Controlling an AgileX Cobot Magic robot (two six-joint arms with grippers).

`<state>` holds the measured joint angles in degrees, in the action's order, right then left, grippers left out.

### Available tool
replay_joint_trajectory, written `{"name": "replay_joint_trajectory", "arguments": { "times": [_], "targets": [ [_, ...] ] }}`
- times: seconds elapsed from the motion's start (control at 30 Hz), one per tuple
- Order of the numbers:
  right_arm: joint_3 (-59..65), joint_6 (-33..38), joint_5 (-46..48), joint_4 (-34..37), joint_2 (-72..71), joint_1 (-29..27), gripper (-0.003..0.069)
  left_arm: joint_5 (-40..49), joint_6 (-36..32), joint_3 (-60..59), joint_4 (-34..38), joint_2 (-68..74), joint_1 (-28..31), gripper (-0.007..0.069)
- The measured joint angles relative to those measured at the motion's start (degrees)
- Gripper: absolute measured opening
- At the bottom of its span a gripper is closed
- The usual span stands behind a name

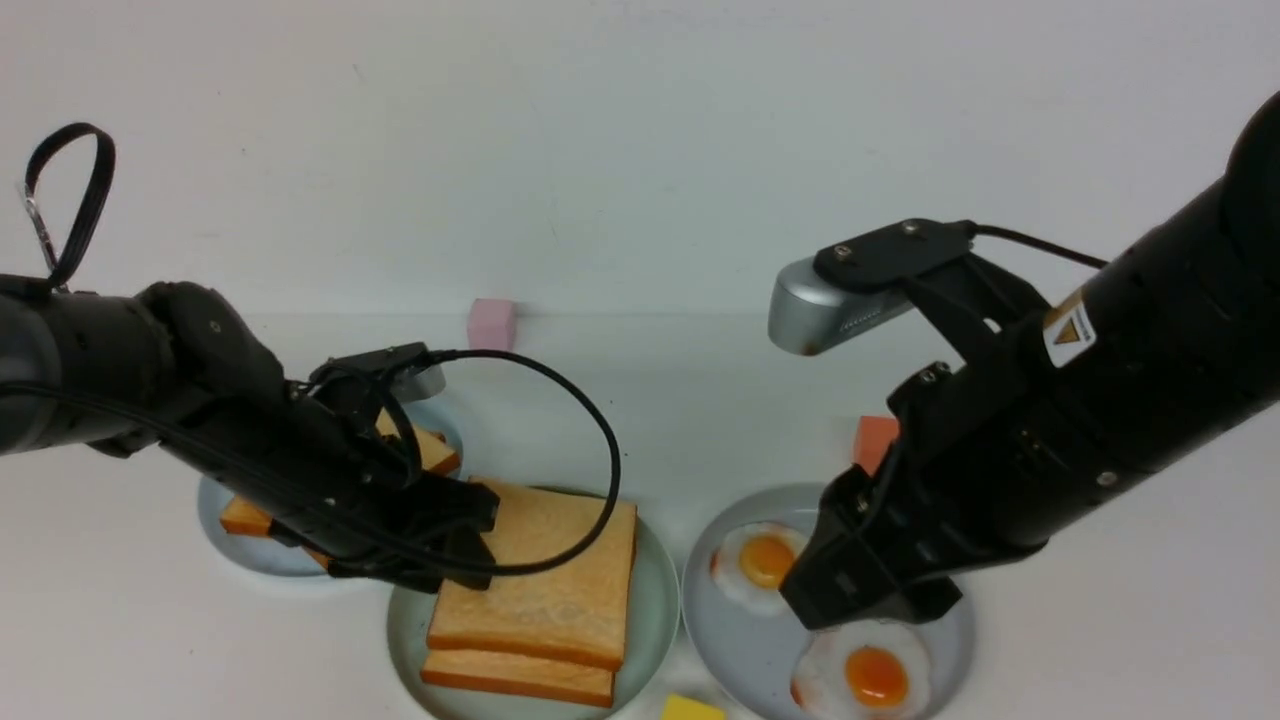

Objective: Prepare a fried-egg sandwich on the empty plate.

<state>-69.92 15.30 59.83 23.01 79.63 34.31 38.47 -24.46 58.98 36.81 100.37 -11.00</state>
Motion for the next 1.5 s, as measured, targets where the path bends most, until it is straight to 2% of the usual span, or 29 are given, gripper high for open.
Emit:
{"name": "replay_joint_trajectory", "arguments": {
  "times": [0.07, 0.1, 0.17, 0.2, 0.27, 0.37, 0.43, 0.53, 0.57, 0.63, 0.73, 0.77, 0.87, 0.93, 1.07, 1.23, 1.5],
  "targets": [
    [0.00, 0.00, 0.00, 0.00, -0.11, 0.00, 0.0358, 0.74, 2.09, 0.00, -2.08, -1.51, 0.00, 0.0459],
    [0.02, 0.00, 0.00, -0.06, -0.23, 0.00, 0.0312, 1.35, 4.11, 0.00, -4.44, -2.95, 0.00, 0.0517],
    [0.07, -0.32, -0.11, -0.28, -0.90, 0.00, 0.0216, 2.79, 8.30, 0.00, -9.62, -5.85, 0.00, 0.0579],
    [0.13, -0.47, -0.16, -0.42, -1.11, 0.00, 0.0195, 3.16, 9.27, 0.00, -10.77, -6.50, 0.00, 0.0583],
    [0.90, -2.26, -1.11, -2.28, -3.34, 0.00, 0.0057, 6.32, 15.84, 0.00, -18.05, -11.35, 0.00, 0.0612],
    [5.11, -4.76, -5.29, -5.61, -7.91, 0.00, -0.0008, 10.04, 22.93, 0.00, -22.66, -17.08, 0.06, 0.0601],
    [10.14, -6.13, -9.88, -8.14, -11.59, 0.00, -0.0011, 12.01, 24.87, -0.13, -23.55, -21.53, 0.06, 0.0570],
    [21.77, -7.06, -20.81, -9.97, -22.21, 0.00, -0.0011, 13.39, 25.20, -2.74, -23.17, -31.25, 0.06, 0.0467],
    [23.15, -7.14, -22.18, -9.95, -22.85, 0.00, -0.0011, 13.39, 25.20, -2.74, -23.17, -31.85, 0.06, 0.0459],
    [31.19, -7.30, -30.55, -10.06, -30.40, 0.00, -0.0011, 13.79, 25.14, -6.65, -22.67, -39.40, 0.06, 0.0342],
    [37.25, -7.34, -37.10, -10.18, -36.27, 0.00, -0.0011, 13.78, 25.14, -10.19, -22.05, -46.03, 0.06, 0.0249],
    [40.52, -7.34, -40.59, -10.24, -40.12, 0.00, -0.0010, 13.65, 25.14, -13.40, -21.50, -50.18, 0.06, 0.0176],
    [47.41, -7.48, -46.45, -10.17, -47.34, 0.00, -0.0008, 13.53, 25.14, -21.04, -20.01, -60.90, 0.06, 0.0032],
    [50.47, -7.51, -48.23, -9.97, -50.44, 0.00, -0.0006, 13.63, 25.14, -25.19, -18.95, -68.25, 0.06, -0.0013],
    [54.08, -7.51, -49.32, -10.03, -55.93, 0.00, -0.0004, 13.32, 25.09, -30.20, -18.67, -81.16, 0.06, -0.0013],
    [54.40, -7.51, -48.91, -10.14, -57.40, 0.00, -0.0001, 8.91, 25.09, -30.52, -20.97, -89.45, 0.06, -0.0013],
    [54.40, -7.51, -48.00, -10.14, -57.40, 0.00, -0.0001, 7.52, 25.05, -30.52, -21.27, -91.72, 0.06, -0.0013]
  ]
}}
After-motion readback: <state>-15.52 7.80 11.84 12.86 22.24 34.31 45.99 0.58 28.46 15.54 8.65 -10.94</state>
